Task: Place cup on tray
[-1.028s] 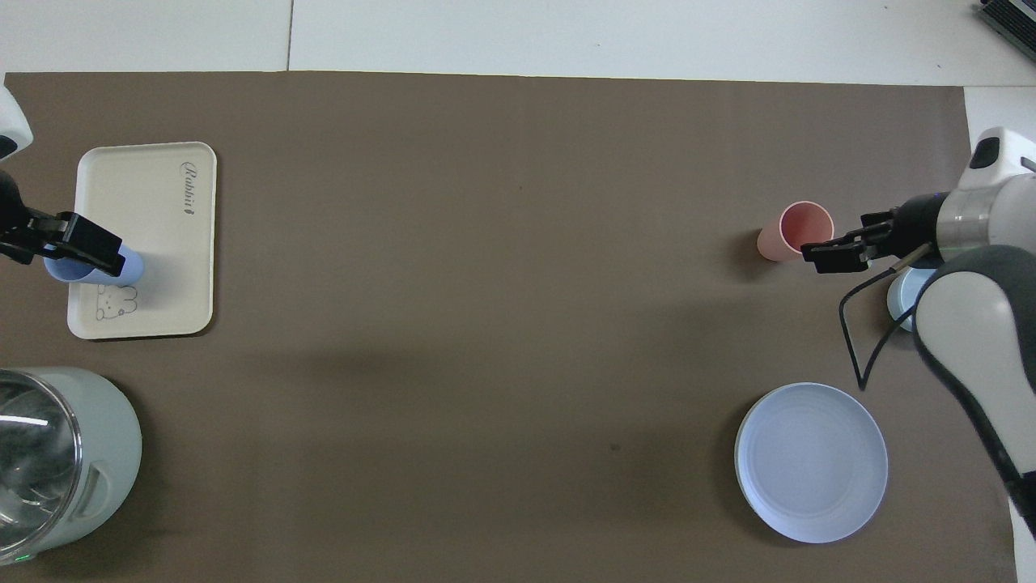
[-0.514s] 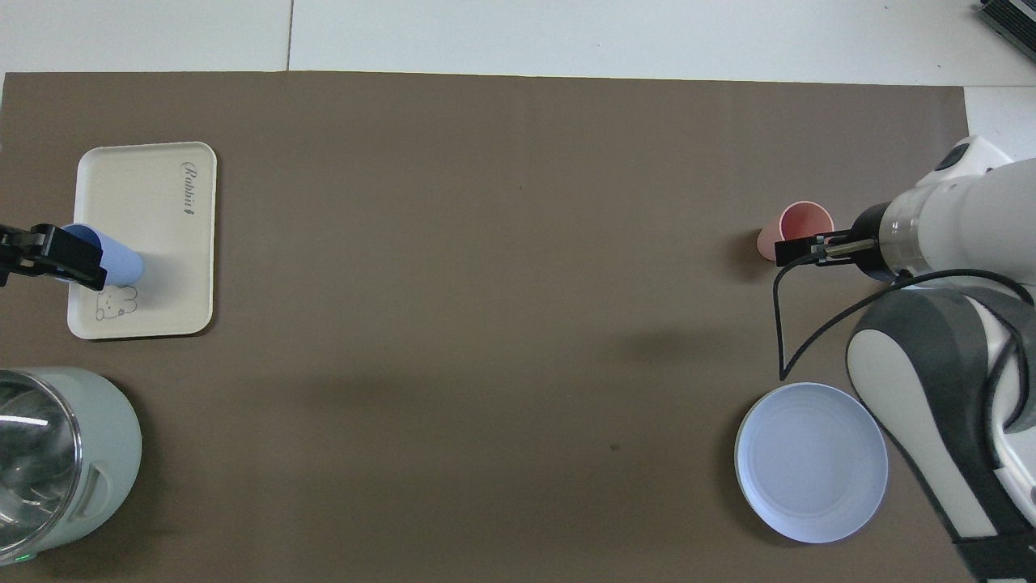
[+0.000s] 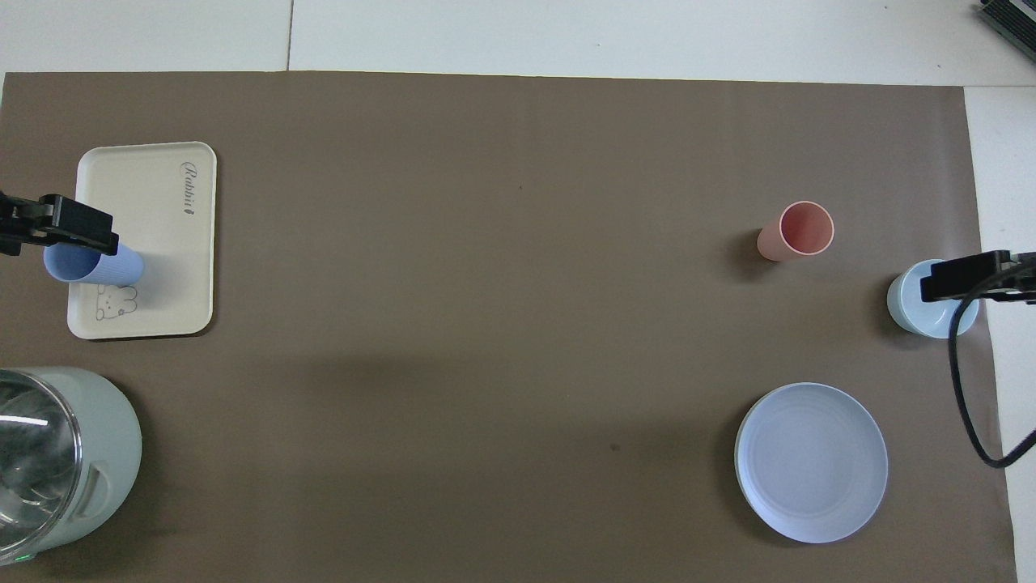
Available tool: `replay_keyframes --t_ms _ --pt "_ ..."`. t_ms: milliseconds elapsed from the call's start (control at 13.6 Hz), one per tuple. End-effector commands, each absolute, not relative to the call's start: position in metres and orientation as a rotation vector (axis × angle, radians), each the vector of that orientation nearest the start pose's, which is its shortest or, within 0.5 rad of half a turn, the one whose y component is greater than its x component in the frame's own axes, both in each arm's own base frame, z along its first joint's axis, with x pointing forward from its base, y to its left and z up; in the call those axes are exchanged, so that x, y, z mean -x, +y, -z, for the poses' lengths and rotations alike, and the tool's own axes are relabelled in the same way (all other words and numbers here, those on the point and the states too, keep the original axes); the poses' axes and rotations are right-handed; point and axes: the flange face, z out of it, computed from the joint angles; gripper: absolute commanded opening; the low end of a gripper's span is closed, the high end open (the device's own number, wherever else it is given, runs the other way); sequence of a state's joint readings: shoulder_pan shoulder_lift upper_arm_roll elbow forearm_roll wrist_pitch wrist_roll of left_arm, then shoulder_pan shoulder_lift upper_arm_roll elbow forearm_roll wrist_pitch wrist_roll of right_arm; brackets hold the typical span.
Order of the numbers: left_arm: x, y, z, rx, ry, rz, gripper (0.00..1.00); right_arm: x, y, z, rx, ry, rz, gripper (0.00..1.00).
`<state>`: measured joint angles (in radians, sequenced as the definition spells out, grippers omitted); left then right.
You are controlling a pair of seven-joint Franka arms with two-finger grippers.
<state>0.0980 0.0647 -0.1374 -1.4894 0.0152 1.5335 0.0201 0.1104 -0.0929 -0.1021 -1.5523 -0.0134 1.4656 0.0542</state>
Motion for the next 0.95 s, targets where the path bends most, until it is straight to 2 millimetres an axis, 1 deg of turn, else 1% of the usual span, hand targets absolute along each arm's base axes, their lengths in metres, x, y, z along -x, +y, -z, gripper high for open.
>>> replay_keyframes --t_ms 0,147,294,441,734,881 --pt "-0.565 -0.017 -0.628 3.148 0.065 0.003 1.00 -0.527 -0.005 -0.658 3.167 0.081 -0.072 1.00" --pt "-0.564 -0.016 -0.636 3.147 0.063 0.024 1.00 -0.523 -0.002 -0.654 3.165 0.061 -0.096 1.00" --pt "-0.562 -0.018 -0.638 3.146 0.068 0.029 1.00 -0.524 -0.003 -0.654 3.167 0.058 -0.085 1.00" --pt "-0.560 -0.017 -0.637 3.146 0.060 0.008 1.00 -0.521 -0.004 -0.649 3.169 0.061 -0.099 1.00" --pt "-0.560 -0.018 -0.637 3.146 0.068 0.020 1.00 -0.520 -0.004 -0.647 3.156 0.075 -0.106 1.00" --pt "-0.559 -0.018 -0.637 3.145 0.068 0.020 1.00 -0.520 -0.002 -0.647 3.153 0.053 -0.106 1.00"
